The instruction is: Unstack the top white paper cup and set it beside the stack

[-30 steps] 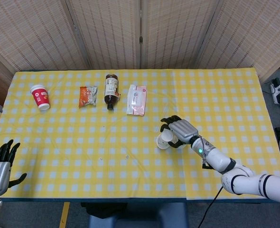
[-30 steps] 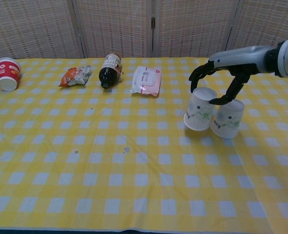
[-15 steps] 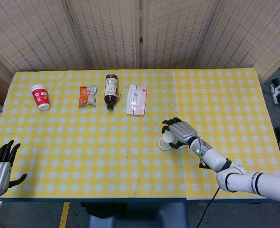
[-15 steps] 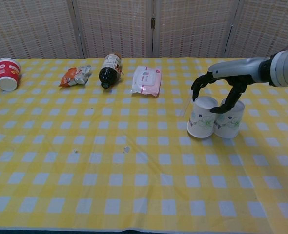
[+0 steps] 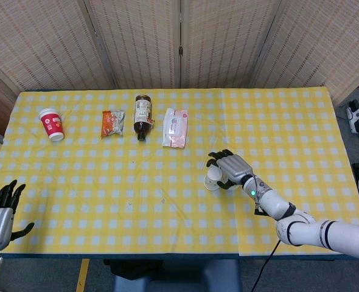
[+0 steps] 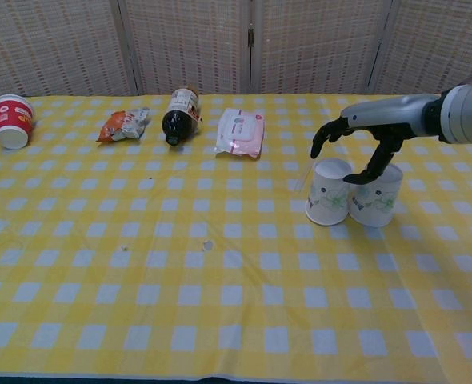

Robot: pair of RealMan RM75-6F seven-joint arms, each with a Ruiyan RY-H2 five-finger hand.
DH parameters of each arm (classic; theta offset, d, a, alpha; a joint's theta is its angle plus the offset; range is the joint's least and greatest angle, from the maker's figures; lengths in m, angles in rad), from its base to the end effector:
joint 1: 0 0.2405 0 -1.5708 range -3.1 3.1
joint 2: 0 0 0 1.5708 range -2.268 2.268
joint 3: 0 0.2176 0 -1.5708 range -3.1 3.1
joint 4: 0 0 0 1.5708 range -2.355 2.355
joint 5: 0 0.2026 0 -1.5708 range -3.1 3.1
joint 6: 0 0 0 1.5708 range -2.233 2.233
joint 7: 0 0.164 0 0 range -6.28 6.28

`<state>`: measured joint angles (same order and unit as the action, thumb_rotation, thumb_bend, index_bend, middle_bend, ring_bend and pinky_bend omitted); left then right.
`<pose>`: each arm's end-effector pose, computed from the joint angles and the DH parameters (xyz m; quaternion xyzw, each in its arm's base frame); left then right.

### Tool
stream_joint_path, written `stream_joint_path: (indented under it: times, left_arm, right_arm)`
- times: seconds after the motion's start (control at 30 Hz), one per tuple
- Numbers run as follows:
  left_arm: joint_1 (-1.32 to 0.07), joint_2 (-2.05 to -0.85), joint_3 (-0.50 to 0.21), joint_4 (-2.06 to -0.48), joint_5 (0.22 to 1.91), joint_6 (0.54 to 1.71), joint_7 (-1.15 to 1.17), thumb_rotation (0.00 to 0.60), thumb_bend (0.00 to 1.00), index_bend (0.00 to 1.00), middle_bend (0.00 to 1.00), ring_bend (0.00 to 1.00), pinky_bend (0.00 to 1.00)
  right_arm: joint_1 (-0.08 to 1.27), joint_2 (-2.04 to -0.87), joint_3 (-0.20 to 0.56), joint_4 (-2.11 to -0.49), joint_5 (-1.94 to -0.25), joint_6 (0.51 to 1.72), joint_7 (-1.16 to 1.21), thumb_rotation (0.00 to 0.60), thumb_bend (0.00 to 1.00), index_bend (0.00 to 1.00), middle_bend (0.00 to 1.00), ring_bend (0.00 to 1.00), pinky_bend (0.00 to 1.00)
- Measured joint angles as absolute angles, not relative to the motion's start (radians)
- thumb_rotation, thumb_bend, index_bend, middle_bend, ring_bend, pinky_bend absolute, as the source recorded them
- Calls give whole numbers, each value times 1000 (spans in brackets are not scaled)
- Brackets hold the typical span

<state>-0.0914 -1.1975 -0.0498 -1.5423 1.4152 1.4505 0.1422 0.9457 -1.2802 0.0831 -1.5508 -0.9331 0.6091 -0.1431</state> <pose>-0.2928 0.1992 0.1329 -0.6005 -0.3764 -0.3256 0.6258 -0.1286 -0.3543 0.0060 0.7849 -0.4503 0.2565 0.3397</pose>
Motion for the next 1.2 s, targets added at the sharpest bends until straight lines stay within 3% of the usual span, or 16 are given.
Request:
stream_joint_path:
  times: [0.27, 0.47, 0.63, 0.8, 1.2]
  left_arm:
    - [-92, -1197, -51, -1540, 1416, 1450, 139, 600, 226, 96, 14, 21, 0]
    - [-94, -1192, -55, -1541, 1416, 1450, 135, 600, 226, 95, 14, 21, 0]
    - [-105, -1195, -63, -1544, 1420, 1446, 136, 600, 226, 91, 14, 21, 0]
    - [-121, -1202, -68, -1551, 1428, 1437, 147, 600, 226, 86, 14, 22, 0]
    - [-141, -1216, -78, -1597, 1459, 1456, 192, 600, 226, 79, 14, 21, 0]
  right_arm:
    - [925, -1255, 86, -1576, -966, 631, -124, 600, 429, 123, 78, 89, 0]
    - [872, -1204, 88, -1624, -1017, 715, -102, 600, 429, 123, 80, 97, 0]
    - [770, -1152, 76, -1664, -1115, 874, -63, 600, 428, 116, 64, 82, 0]
    - [627, -1107, 42, -1678, -1241, 1067, -2, 600, 429, 1, 0, 0, 0]
    - [343, -1058, -43, -1650, -1445, 1404, 117, 600, 428, 0, 0, 0, 0]
